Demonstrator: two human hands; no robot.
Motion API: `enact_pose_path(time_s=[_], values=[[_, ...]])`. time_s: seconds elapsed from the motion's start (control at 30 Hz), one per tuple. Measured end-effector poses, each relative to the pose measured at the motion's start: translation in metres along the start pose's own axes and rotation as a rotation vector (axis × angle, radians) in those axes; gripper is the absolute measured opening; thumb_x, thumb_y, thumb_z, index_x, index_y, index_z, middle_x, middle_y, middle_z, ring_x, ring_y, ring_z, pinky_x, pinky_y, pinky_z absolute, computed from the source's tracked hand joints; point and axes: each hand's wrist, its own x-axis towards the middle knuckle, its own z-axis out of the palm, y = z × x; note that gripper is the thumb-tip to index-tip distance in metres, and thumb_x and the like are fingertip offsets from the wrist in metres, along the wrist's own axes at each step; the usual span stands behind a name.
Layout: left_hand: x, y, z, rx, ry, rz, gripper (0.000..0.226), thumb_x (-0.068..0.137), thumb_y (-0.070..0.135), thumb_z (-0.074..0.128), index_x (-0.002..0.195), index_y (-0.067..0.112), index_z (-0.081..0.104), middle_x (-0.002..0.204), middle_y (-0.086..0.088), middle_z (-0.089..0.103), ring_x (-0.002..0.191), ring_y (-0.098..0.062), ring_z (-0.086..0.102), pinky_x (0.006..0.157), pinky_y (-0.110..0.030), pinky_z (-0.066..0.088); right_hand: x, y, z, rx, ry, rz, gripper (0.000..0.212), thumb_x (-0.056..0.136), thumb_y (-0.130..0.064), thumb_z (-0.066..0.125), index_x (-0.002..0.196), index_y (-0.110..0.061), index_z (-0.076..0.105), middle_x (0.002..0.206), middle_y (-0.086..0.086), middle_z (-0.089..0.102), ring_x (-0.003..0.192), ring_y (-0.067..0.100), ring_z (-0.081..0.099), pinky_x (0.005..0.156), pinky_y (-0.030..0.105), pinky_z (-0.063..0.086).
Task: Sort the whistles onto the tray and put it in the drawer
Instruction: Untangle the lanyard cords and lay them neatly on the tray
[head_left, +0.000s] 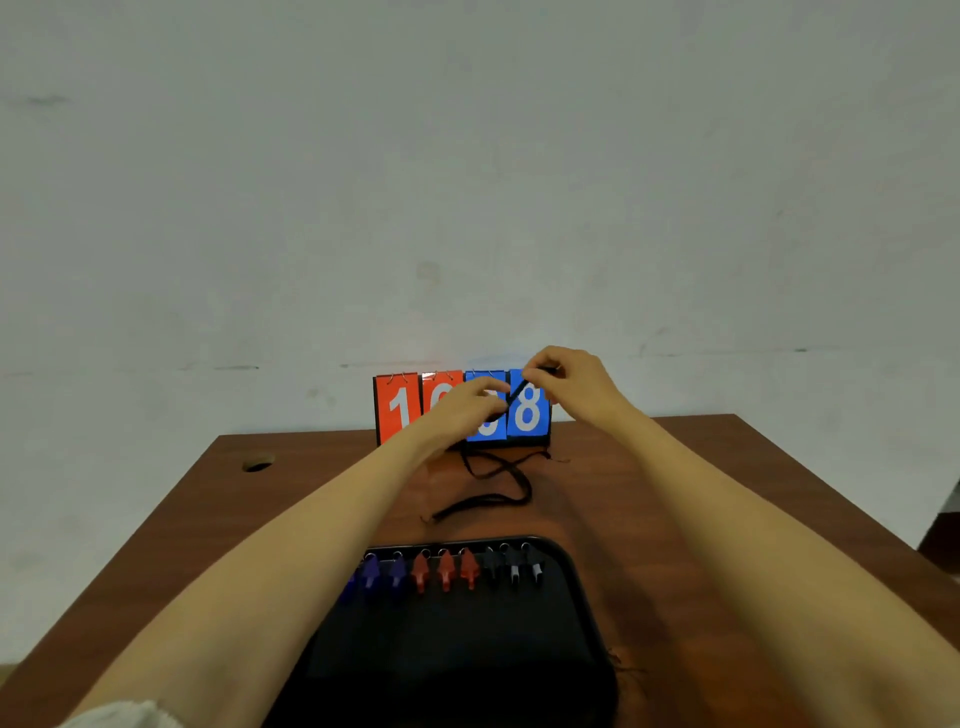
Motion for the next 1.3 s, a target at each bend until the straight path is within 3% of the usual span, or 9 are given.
enact_pose_path(time_s=[0.13, 0.2, 0.33, 0.47, 0.57, 0.7, 0.87, 1.17, 1.3], values=[[-0.016, 0.025, -0.001, 0.048, -0.036, 0.156, 0.047, 0.088, 0.04, 0.061, 0.131, 0.022, 0.051, 0.106, -0.003, 0.054, 0.089, -0.021, 0.052, 0.075, -0.029, 0.043, -0.006, -0.034, -0.011, 0.031, -0.047, -0.058, 0.012, 0.092, -0.022, 0.059, 0.092, -0.016, 0.068, 0.079, -0.008, 0.066, 0.065, 0.003, 0.058, 0.063, 0.018, 0.048], [-0.024, 0.035, -0.002, 0.02, -0.032, 0.198, 0.034, 0.091, 0.035, 0.058, 0.12, 0.019, 0.059, 0.092, 0.0, 0.059, 0.079, -0.021, 0.049, 0.067, -0.028, 0.043, -0.011, -0.047, -0.015, 0.09, -0.07, -0.063, 0.013, 0.092, -0.024, 0.058, 0.092, -0.016, 0.069, 0.078, -0.004, 0.066, 0.064, 0.008, 0.058, 0.066, 0.028, 0.05], [-0.042, 0.046, -0.006, 0.004, -0.028, 0.182, 0.017, 0.095, 0.029, 0.054, 0.09, 0.016, 0.063, 0.05, 0.013, 0.051, 0.05, -0.011, 0.031, 0.045, -0.014, 0.03, -0.019, -0.06, -0.02, 0.191, -0.066, -0.073, 0.015, 0.094, -0.023, 0.057, 0.094, -0.014, 0.069, 0.081, -0.004, 0.066, 0.058, 0.008, 0.055, 0.059, 0.017, 0.046], [-0.052, 0.051, -0.015, -0.034, 0.058, 0.165, 0.025, 0.095, 0.027, 0.053, 0.071, 0.02, 0.057, 0.059, 0.006, 0.044, 0.05, -0.008, 0.034, 0.051, -0.019, 0.029, -0.025, -0.046, -0.016, 0.139, 0.035, 0.012, 0.022, 0.097, -0.021, 0.048, 0.116, -0.019, 0.059, 0.112, -0.002, 0.06, 0.067, 0.013, 0.053, 0.056, 0.019, 0.042], [-0.055, 0.054, -0.023, -0.074, 0.114, 0.167, 0.023, 0.095, 0.026, 0.053, 0.076, 0.015, 0.059, 0.065, 0.003, 0.048, 0.054, -0.01, 0.037, 0.054, -0.021, 0.031, -0.038, -0.031, -0.004, 0.116, -0.146, 0.139, 0.037, 0.093, -0.018, 0.05, 0.13, -0.019, 0.046, 0.125, 0.003, 0.055, 0.074, 0.014, 0.055, 0.061, 0.023, 0.046], [-0.063, 0.06, -0.028, -0.074, 0.145, 0.167, 0.02, 0.096, 0.025, 0.052, 0.085, 0.012, 0.062, 0.071, 0.003, 0.052, 0.055, -0.009, 0.039, 0.054, -0.019, 0.032, -0.058, -0.028, 0.011, -0.004, -0.365, 0.141, 0.026, 0.091, -0.038, 0.058, 0.109, -0.019, 0.06, 0.111, 0.002, 0.062, 0.072, 0.011, 0.058, 0.08, 0.032, 0.051], [-0.074, 0.057, -0.041, -0.034, 0.241, 0.184, 0.024, 0.096, 0.027, 0.05, 0.092, 0.01, 0.066, 0.075, 0.004, 0.054, 0.058, -0.009, 0.042, 0.055, -0.02, 0.035, -0.063, -0.025, 0.017, -0.119, -0.356, 0.127, 0.026, 0.092, -0.025, 0.055, 0.067, -0.018, 0.053, 0.102, 0.013, 0.069, 0.086, 0.022, 0.063, 0.083, 0.032, 0.048], [-0.087, 0.011, -0.063, 0.015, 0.296, -0.142, 0.026, 0.093, 0.021, 0.055, 0.068, 0.015, 0.05, 0.069, -0.002, 0.051, 0.057, -0.013, 0.044, 0.054, -0.021, 0.037, -0.067, -0.024, -0.009, -0.069, -0.189, 0.144, 0.02, 0.098, -0.015, 0.047, 0.103, -0.003, 0.062, 0.092, 0.011, 0.068, 0.058, 0.006, 0.059, 0.055, 0.01, 0.045], [-0.098, 0.001, -0.055, 0.173, 0.086, -0.134, 0.015, 0.09, 0.03, 0.061, 0.089, 0.017, 0.054, 0.091, -0.002, 0.056, 0.082, -0.018, 0.052, 0.072, -0.025, 0.044, -0.064, -0.046, -0.014, 0.085, -0.112, 0.089, 0.012, 0.097, -0.014, 0.05, 0.102, -0.003, 0.053, 0.087, 0.011, 0.071, 0.067, 0.019, 0.067, 0.072, 0.029, 0.059]])
